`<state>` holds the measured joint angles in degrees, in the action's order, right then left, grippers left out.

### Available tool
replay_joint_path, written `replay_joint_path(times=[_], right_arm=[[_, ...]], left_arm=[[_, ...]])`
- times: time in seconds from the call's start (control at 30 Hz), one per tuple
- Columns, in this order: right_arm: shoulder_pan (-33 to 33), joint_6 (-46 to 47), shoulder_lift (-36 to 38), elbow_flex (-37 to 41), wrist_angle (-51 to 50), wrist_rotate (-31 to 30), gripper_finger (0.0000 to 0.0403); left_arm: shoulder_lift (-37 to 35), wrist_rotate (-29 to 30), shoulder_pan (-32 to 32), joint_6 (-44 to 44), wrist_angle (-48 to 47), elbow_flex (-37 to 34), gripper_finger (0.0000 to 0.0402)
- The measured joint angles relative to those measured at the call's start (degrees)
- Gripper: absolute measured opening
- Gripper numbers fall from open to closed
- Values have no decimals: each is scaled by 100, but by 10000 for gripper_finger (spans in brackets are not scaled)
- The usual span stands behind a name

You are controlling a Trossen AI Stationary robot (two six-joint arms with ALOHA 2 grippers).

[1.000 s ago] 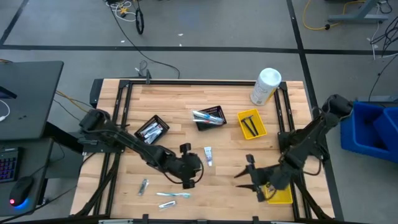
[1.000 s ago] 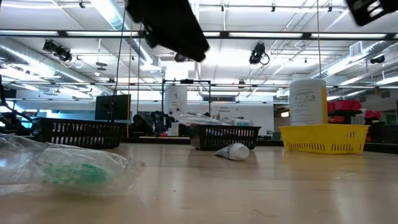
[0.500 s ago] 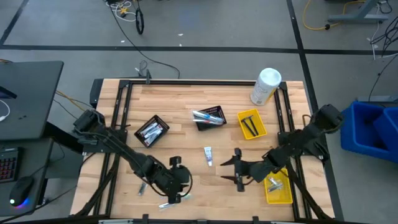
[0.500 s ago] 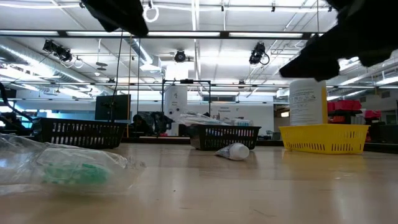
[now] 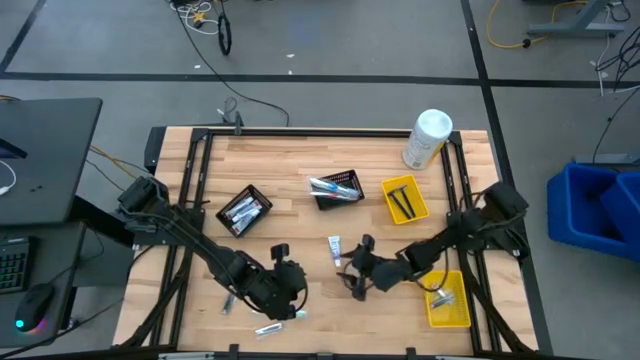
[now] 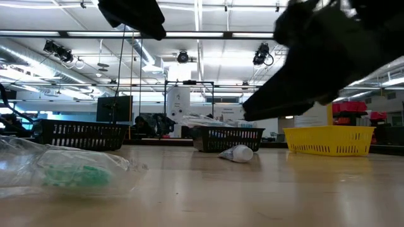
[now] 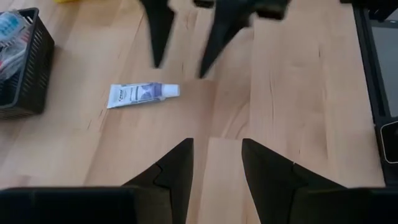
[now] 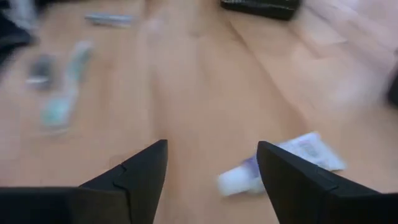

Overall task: Pick & Place Travel size toiletries
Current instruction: Put the white toothpaste into the left black basket

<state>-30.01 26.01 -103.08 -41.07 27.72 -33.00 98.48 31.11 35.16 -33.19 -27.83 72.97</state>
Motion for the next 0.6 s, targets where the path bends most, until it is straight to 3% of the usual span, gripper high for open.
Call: replay_joint_path(times=[0.17,0.27,0.6], right_arm=[[377,543,-176,-504,-1066,-498,270],[605,1273,-208,-608,-1205,-312,266],[752,1597,-553,-641,-1327,283,238]], left_arm=[[0,-178,0,-70,36,0,144],[0,-246,2,-70,55,2,144],[0,-237,9,-46,38,4,144]])
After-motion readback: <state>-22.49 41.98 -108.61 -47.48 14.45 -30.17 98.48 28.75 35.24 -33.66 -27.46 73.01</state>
